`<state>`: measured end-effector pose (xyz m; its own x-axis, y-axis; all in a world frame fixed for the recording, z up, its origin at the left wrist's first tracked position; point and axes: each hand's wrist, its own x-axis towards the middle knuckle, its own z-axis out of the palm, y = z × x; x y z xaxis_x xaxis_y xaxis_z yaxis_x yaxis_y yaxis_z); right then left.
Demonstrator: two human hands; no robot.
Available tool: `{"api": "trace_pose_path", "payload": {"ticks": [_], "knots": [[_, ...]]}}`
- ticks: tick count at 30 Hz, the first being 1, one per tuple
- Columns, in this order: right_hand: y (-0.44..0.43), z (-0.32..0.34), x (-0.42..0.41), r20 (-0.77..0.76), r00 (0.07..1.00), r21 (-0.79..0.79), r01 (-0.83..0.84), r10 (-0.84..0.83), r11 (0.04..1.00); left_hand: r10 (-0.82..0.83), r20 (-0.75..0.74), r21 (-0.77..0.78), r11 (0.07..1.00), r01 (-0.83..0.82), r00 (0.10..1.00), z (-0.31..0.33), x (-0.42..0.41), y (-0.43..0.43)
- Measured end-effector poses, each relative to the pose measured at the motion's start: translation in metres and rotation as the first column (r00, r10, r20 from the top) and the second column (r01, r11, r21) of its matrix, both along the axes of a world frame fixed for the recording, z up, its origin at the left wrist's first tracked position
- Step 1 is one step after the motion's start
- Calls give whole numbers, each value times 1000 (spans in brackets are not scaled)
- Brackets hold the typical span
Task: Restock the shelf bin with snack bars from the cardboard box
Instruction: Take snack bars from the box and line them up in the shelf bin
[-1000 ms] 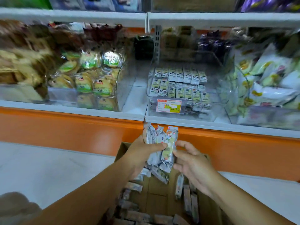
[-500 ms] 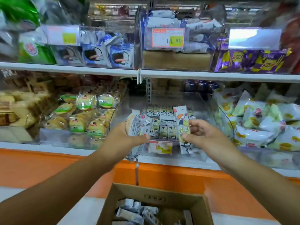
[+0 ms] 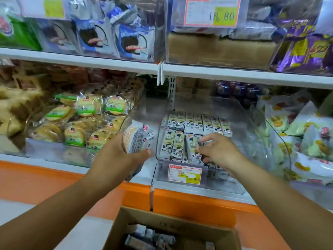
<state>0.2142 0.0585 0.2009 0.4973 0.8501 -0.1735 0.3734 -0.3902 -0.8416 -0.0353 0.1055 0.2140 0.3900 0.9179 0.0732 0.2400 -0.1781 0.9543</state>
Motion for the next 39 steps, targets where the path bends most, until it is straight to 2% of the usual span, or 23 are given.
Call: {"api": "trace_pose_path", "payload": {"ticks": [5,11,12,14,16,17,19,21,27,31,32,34,36,39], "knots": [[4,-4,-4,68,997,38,-22,20,999,48,23,17,999,-48,999,8,12,-7],[-1,-2,-9,183,978,8,-99,96,995,-46,-7,26,999,46,999,12,18,-21],[-4,1,-11,235,969,21,-91,83,996,-63,9,7,998,63,998,12,18,-23],[-13,8,-18,315,949,142,-72,24,987,-95,54,-61,993,98,994,12,18,-27],[-28,20,-31,279,959,274,-118,39,954,-118,117,-141,981,134,986,10,18,-28],[-37,26,-38,237,966,302,-174,103,937,-117,147,-176,974,143,982,9,18,-28],[-56,30,-55,138,946,287,-323,295,902,-123,218,-234,956,174,968,10,20,-29],[-71,27,-67,102,908,260,-419,407,870,-136,278,-276,937,215,951,11,24,-31],[-75,21,-67,68,947,354,-316,313,880,-149,328,-277,929,245,933,13,34,-34],[-78,26,-57,100,962,350,-273,254,896,-147,345,-268,931,248,927,14,37,-30],[-78,26,-55,56,965,342,-259,256,903,-151,356,-269,929,256,922,12,37,-29],[-78,29,-53,-151,948,319,-221,280,922,-163,386,-282,916,285,908,10,34,-26],[-76,30,-51,-403,864,291,-190,300,938,-172,403,-305,900,310,899,8,31,-24],[-75,27,-51,-517,782,259,-244,348,934,-181,386,-316,895,314,905,7,27,-22]]}}
